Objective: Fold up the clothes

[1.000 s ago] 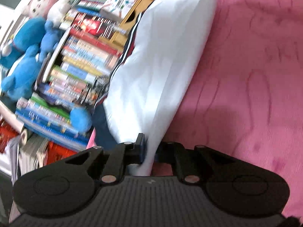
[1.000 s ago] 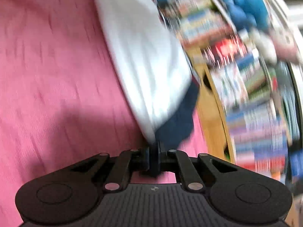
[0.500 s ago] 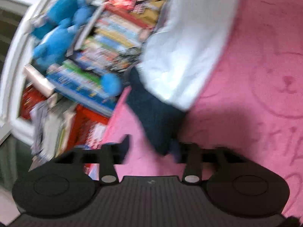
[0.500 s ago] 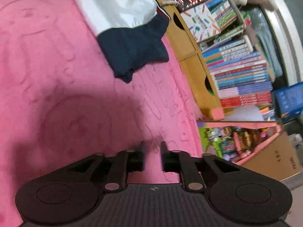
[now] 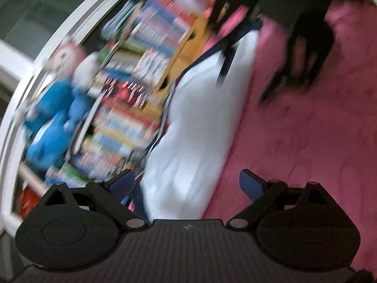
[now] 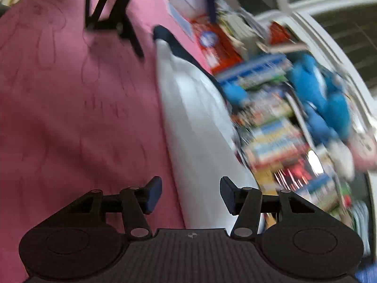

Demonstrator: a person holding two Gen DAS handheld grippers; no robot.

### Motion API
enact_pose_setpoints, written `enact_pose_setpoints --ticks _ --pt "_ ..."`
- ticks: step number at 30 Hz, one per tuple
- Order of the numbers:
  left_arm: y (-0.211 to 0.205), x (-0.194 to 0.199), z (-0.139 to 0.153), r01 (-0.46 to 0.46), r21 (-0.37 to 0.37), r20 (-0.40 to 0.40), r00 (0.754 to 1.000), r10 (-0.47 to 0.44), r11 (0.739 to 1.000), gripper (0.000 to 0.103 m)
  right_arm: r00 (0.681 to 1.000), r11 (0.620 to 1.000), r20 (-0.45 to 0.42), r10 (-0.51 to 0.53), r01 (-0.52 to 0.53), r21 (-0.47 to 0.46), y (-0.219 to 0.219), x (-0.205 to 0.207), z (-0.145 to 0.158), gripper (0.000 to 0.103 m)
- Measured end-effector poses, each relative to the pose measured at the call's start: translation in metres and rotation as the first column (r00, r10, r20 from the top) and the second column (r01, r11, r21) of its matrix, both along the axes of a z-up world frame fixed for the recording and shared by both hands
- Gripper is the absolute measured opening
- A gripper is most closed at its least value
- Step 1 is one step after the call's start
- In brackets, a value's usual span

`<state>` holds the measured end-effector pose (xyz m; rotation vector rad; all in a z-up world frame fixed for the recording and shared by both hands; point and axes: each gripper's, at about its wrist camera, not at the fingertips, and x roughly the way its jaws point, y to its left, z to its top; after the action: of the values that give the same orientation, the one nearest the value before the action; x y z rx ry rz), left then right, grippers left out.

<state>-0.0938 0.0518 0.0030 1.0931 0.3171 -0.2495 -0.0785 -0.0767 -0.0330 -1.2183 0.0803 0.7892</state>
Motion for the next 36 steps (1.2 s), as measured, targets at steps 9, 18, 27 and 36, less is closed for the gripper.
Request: enact_pose_setpoints --ticks 9,18,27,36 --pt "-0.013 0.037 -0.010 0.067 -0.029 -0.035 0.997 -0.068 0.997 0.095 0.989 0.994 -0.133 -0.060 0.072 0.083 0.033 0.027 0.012 0.023" --pt "-0.008 0.095 -0.021 -0.075 -0.030 -0.024 0.997 0.074 0.997 0.034 0.991 0.985 -0.110 -0.077 0.093 0.144 0.025 0.028 0.023 0.026" --pt "0.020 0.087 -0.029 -0.124 0.078 -0.015 0.992 0.126 0.989 0.044 0.942 0.944 0.065 -0.331 0.331 0.000 -0.025 0.071 -0.016 0.033" --pt "0.039 0.101 -0.049 -0.250 0.249 0.104 0.968 0.230 0.936 0.022 0.899 0.913 0.185 -0.397 0.408 -0.027 -0.025 0.098 -0.034 0.008"
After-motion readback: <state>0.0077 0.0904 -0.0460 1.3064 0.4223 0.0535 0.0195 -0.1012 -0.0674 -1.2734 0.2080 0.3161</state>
